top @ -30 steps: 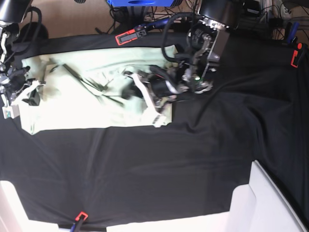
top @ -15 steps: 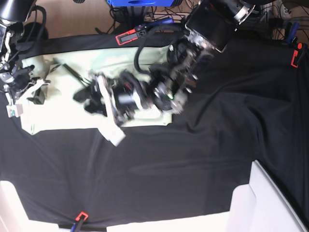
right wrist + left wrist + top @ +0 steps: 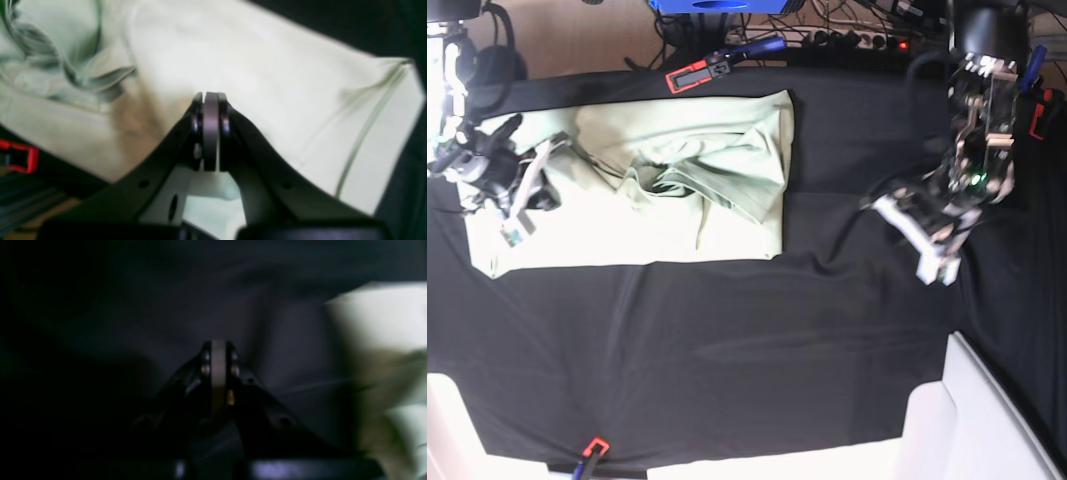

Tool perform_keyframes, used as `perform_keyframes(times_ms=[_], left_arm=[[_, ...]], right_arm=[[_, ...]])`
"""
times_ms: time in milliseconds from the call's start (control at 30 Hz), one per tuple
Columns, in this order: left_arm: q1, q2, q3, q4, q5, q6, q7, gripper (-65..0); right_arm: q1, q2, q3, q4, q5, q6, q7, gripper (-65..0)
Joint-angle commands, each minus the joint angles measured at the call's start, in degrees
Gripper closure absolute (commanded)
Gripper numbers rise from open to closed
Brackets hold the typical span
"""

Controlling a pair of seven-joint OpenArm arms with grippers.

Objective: Fold the T-shirt properly
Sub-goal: 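Release the folded end and raise the left gripper to its rest pose, then move the right gripper onto the folded stack and pinch the fabric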

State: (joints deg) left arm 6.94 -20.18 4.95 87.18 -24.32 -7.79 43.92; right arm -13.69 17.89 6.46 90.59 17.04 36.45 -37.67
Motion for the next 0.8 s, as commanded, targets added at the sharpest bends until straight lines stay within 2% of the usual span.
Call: perform_keyframes(times_ms=[0,100,200,300,367,567,767], left_arm=[[1.7,-0.5,-2.2,2.4,2.6,-0.3,-0.9,0.0],[6.8,0.9,-9.1,5.0,12.9,-0.3,-0.9,0.0],[9.1,3.9,-16.7,5.7,20.5,-0.3,-0.9,0.0],[9.6,6.6,-23.6,5.7,26.1,-0.4,-0.9,0.0],[9.7,7.6,-26.6,5.5,29.5,-0.5,-0.9,0.0],[10.8,7.6,-28.1,5.8,35.1,-0.5,-0.9,0.0],[11.0,7.7,-28.4,5.3,35.1,-0.5,-0.9,0.0]], right_arm=[[0.6,1.0,0.4,1.6,0.8,0.0,0.9,0.0],[0.0,0.2,0.0,3.1,0.8,0.0,0.0,-1.9],[0.4,-1.1,-2.5,4.3,0.8,0.0,-4.0,-12.5],[0.6,-1.3,-6.4,4.4,0.8,0.0,-4.7,-24.2],[1.9,-1.2,-9.8,4.1,0.8,0.0,-4.9,-27.9],[4.2,-1.3,-14.6,2.0,0.8,-0.1,-5.2,-28.6],[4.3,-1.4,-14.6,2.0,0.9,-2.1,-5.2,-28.6]])
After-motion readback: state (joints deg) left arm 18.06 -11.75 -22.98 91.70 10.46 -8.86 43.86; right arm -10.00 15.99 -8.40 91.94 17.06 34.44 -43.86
